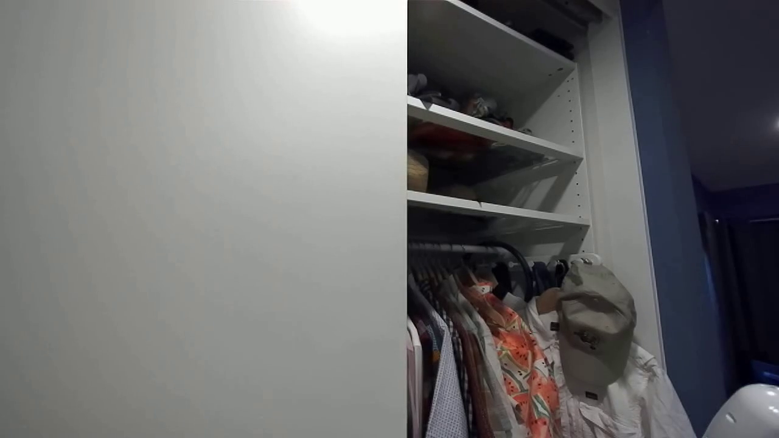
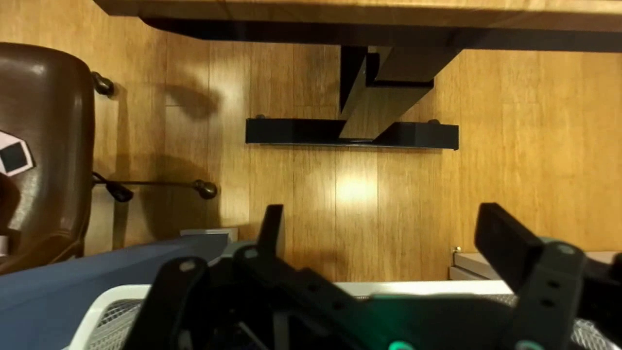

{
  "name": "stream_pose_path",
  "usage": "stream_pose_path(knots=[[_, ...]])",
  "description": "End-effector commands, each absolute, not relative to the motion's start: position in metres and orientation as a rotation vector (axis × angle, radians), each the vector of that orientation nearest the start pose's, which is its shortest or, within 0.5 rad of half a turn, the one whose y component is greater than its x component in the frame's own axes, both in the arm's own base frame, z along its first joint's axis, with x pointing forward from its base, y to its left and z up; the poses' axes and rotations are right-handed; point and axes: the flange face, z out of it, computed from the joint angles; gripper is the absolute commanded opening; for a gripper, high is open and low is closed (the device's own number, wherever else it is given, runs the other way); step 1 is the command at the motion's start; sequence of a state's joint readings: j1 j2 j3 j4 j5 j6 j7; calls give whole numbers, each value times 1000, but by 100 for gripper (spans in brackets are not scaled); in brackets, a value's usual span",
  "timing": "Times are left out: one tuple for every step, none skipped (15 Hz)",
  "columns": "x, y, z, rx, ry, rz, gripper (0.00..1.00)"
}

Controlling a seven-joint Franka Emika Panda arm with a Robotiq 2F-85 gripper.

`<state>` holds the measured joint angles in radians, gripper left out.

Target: Push the pulled out white tray inwards

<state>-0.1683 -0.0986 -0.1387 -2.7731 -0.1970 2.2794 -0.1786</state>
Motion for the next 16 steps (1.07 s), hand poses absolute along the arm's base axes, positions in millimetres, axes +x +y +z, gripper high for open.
stream_pose_path(knots=[[312,-103,164,-2989,-157,692,100],[307,-100,151,-2983,-144,738,100],[302,-99,138,-2979,-120,774,100],[297,-100,127,-2978,-74,811,100],[295,-101,123,-2973,-11,838,100],[300,-101,137,-2981,-88,808,100],[296,-101,128,-2974,-66,839,100],[294,-101,123,-2970,-55,854,100],[294,-101,121,-2968,-48,862,100],[303,-101,122,-3001,-80,772,100],[311,-103,121,-3055,-95,693,100],[317,-102,120,-3087,-126,625,100],[323,-101,118,-3105,-152,558,100],[324,-99,116,-3099,-157,529,100],[326,-98,113,-3097,-166,504,100],[326,-95,111,-3093,-180,488,100]])
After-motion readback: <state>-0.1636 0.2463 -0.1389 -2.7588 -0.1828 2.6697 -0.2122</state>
